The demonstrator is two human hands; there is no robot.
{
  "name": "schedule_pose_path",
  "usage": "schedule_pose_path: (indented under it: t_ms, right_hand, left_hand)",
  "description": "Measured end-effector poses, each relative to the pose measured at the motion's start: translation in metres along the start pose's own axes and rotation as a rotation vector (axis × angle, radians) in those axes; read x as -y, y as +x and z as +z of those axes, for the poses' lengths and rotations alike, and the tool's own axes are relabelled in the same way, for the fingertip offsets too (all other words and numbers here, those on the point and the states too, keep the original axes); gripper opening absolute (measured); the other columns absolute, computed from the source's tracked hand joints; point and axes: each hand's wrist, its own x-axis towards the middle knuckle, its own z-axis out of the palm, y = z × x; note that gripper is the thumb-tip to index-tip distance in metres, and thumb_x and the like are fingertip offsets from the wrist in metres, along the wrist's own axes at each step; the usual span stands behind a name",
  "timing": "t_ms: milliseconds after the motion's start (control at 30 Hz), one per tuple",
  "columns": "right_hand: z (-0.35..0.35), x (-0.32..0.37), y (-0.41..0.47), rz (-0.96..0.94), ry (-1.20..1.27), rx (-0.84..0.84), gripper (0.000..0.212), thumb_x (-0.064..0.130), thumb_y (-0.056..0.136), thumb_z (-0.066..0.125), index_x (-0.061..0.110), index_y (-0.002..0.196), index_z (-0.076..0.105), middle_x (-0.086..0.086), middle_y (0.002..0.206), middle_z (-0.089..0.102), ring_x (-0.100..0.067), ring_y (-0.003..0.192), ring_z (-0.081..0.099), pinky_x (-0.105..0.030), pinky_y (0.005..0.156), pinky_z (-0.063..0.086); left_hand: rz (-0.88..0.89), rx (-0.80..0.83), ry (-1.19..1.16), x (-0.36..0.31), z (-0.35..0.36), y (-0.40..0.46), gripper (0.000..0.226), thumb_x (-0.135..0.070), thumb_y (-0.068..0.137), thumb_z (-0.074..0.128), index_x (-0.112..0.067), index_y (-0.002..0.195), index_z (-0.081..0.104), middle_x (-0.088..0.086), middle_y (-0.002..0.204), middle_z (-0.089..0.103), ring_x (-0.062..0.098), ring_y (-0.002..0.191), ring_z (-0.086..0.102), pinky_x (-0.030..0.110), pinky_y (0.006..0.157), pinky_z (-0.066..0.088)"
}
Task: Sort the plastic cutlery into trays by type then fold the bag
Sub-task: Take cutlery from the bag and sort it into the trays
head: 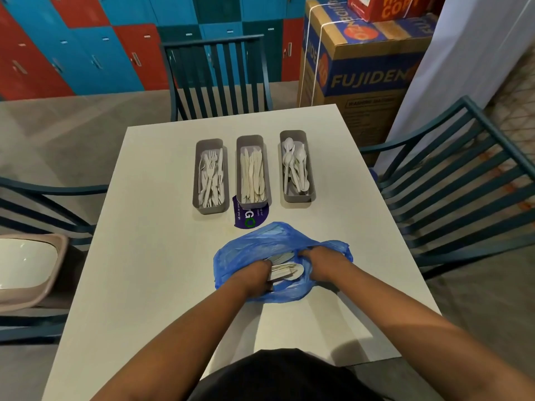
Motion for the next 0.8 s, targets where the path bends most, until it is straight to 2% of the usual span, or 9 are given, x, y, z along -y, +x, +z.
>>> schedule_pose_path:
  t_ms: [133, 233, 300, 400, 500, 633, 733, 800]
  right_hand:
    - [0.003, -0.004, 0.0, 0.085, 0.041, -0.006, 0.054, 0.029, 0.079, 0.068, 0.029, 0.129, 0.048, 0.003, 0.125, 0.058, -0.02, 0.111, 0.056, -0.031, 0.096, 0.043]
    - [-0.007, -0.002, -0.001, 0.094, -0.074, 0.071, 0.049, 0.025, 0.083, 0.064, 0.022, 0.13, 0.049, 0.001, 0.125, 0.057, -0.02, 0.108, 0.055, -0.028, 0.091, 0.039]
    - [-0.01, 0.0, 0.0, 0.078, -0.138, 0.102, 0.043, 0.029, 0.084, 0.062, 0.021, 0.125, 0.053, 0.001, 0.123, 0.059, -0.02, 0.104, 0.055, -0.027, 0.086, 0.037]
    - [-0.01, -0.001, 0.001, 0.093, -0.115, 0.073, 0.041, 0.026, 0.086, 0.058, 0.02, 0.126, 0.053, -0.002, 0.123, 0.06, -0.023, 0.111, 0.057, -0.031, 0.092, 0.042]
    - [-0.013, 0.0, -0.004, 0.115, 0.031, -0.104, 0.033, 0.019, 0.093, 0.047, 0.018, 0.124, 0.056, -0.006, 0.119, 0.063, -0.025, 0.107, 0.06, -0.031, 0.088, 0.045]
    - [-0.02, 0.007, -0.007, 0.027, 0.341, -0.265, 0.027, 0.029, 0.098, 0.041, 0.017, 0.106, 0.063, -0.007, 0.102, 0.066, -0.024, 0.095, 0.06, -0.03, 0.076, 0.043]
    - [-0.032, 0.021, -0.01, -0.044, 0.659, -0.335, 0.027, 0.035, 0.099, 0.039, 0.017, 0.089, 0.057, -0.006, 0.088, 0.062, -0.021, 0.08, 0.056, -0.031, 0.07, 0.042]
    - [-0.041, 0.036, -0.012, -0.067, 0.883, -0.283, 0.029, 0.035, 0.099, 0.039, 0.015, 0.09, 0.057, -0.003, 0.085, 0.059, -0.018, 0.071, 0.053, -0.029, 0.062, 0.041]
  left_hand:
    - [0.042, -0.062, -0.153, -0.002, -0.009, -0.002, 0.031, -0.035, 0.091, 0.057, -0.02, 0.117, 0.057, 0.002, 0.112, 0.062, 0.014, 0.099, 0.056, 0.024, 0.087, 0.041]
    - [0.103, -0.112, -0.187, -0.005, -0.016, -0.004, 0.031, -0.038, 0.093, 0.053, -0.02, 0.118, 0.057, 0.002, 0.113, 0.063, 0.015, 0.099, 0.056, 0.023, 0.087, 0.04]
    - [0.12, -0.146, -0.22, -0.008, -0.022, -0.005, 0.029, -0.031, 0.095, 0.052, -0.018, 0.12, 0.056, 0.003, 0.114, 0.063, 0.019, 0.103, 0.057, 0.024, 0.088, 0.04]
    - [0.152, -0.245, -0.315, -0.015, -0.03, -0.002, 0.024, -0.017, 0.096, 0.048, -0.009, 0.117, 0.055, 0.009, 0.109, 0.063, 0.023, 0.1, 0.058, 0.02, 0.079, 0.037]
    - [0.119, -0.353, -0.656, -0.025, -0.046, 0.0, 0.021, -0.008, 0.095, 0.05, -0.006, 0.115, 0.052, 0.006, 0.097, 0.059, 0.019, 0.088, 0.057, 0.02, 0.072, 0.043]
    - [-0.093, -0.45, -1.193, -0.031, -0.073, 0.01, 0.007, -0.011, 0.095, 0.051, -0.009, 0.102, 0.052, 0.004, 0.077, 0.058, 0.013, 0.067, 0.055, 0.022, 0.062, 0.046]
    - [-0.188, -0.426, -1.558, -0.032, -0.089, 0.015, 0.01, -0.005, 0.097, 0.046, -0.009, 0.101, 0.054, 0.005, 0.076, 0.058, 0.014, 0.069, 0.055, 0.024, 0.063, 0.046]
    - [-0.204, -0.376, -1.713, -0.03, -0.095, 0.016, 0.014, -0.004, 0.098, 0.043, -0.011, 0.099, 0.055, 0.007, 0.083, 0.06, 0.017, 0.076, 0.057, 0.028, 0.068, 0.05]
